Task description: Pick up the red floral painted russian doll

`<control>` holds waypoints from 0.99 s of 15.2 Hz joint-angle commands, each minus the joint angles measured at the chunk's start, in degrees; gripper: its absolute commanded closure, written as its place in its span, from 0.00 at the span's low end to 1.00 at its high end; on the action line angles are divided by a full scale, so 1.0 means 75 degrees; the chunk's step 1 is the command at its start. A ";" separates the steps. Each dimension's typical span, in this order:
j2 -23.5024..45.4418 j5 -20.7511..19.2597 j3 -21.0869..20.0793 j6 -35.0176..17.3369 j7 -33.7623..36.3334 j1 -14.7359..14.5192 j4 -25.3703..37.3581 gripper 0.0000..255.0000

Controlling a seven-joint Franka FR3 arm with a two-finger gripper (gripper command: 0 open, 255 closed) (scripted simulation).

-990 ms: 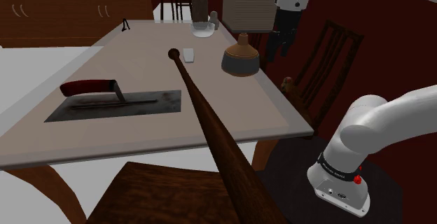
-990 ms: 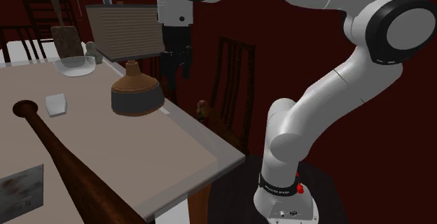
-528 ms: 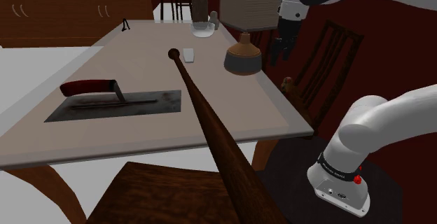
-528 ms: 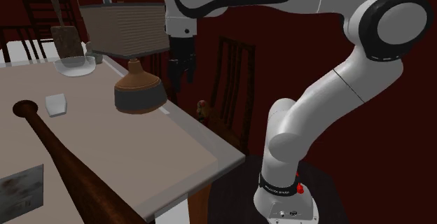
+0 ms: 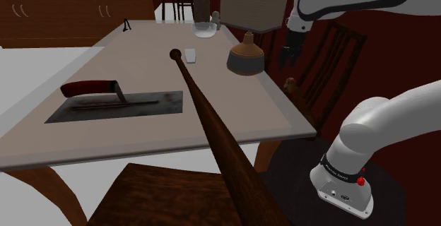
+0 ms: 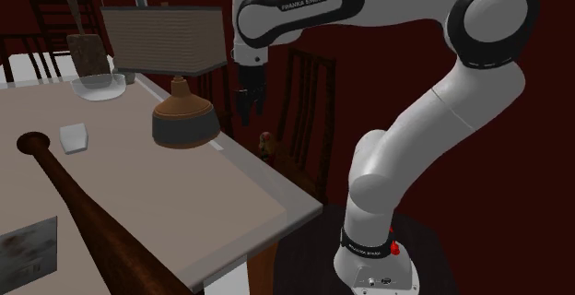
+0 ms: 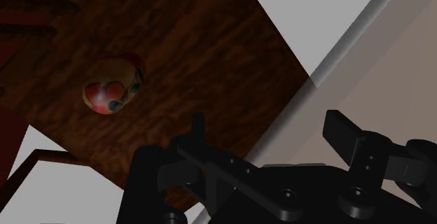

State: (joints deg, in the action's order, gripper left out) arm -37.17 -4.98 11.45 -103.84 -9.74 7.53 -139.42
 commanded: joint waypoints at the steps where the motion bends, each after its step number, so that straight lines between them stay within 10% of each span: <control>1: 0.0207 -0.0132 0.0292 -0.0342 -0.0276 0.0118 -0.0121 0.00; 15: 0.2826 -0.0103 0.2323 -0.2466 -0.2366 0.0497 0.0373 0.00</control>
State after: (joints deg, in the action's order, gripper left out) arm -17.31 -6.16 28.17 -121.46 -26.59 11.28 -137.05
